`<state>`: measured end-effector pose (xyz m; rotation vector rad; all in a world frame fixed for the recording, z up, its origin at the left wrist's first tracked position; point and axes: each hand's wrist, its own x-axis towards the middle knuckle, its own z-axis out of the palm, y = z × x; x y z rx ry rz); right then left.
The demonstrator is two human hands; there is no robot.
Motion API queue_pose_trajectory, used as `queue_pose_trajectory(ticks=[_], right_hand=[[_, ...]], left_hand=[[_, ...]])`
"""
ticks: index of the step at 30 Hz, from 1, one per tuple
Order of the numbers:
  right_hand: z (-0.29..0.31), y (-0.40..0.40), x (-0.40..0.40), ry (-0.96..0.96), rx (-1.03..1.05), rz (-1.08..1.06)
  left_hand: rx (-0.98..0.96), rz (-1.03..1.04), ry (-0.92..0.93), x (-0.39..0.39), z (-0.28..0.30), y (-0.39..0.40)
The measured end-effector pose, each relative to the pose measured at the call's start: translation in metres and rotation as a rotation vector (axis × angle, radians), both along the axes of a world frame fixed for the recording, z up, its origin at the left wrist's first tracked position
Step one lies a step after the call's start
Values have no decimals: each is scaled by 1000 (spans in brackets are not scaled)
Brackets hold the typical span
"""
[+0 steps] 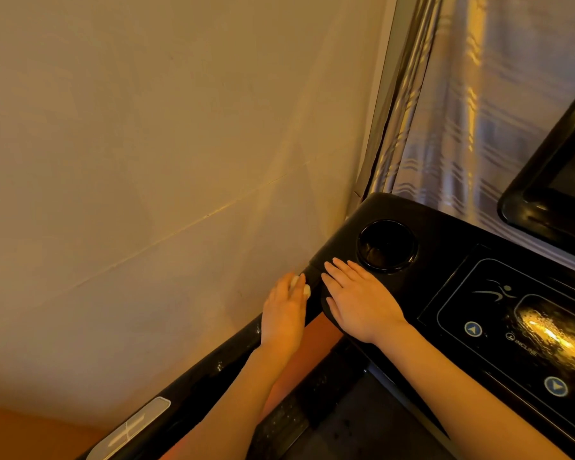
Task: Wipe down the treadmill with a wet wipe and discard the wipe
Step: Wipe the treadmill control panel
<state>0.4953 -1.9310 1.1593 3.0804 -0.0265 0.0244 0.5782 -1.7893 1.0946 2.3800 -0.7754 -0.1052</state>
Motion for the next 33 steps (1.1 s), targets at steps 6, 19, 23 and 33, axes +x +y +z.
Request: queue_pose_trajectory(ticks=[6,19,23,33], right_hand=[[7,2,0,11,3,10],[2,3,2,32,-28,-67],[3,3,2,36,-23,-71],[2,2,4,8,-37,-28]], left_hand=[[22,-31,-209,-6,-14,19],[152,-112,-181,12,15,-11],[264,-124,-249,5,5,7],[340,-114,-163,-1,7,22]])
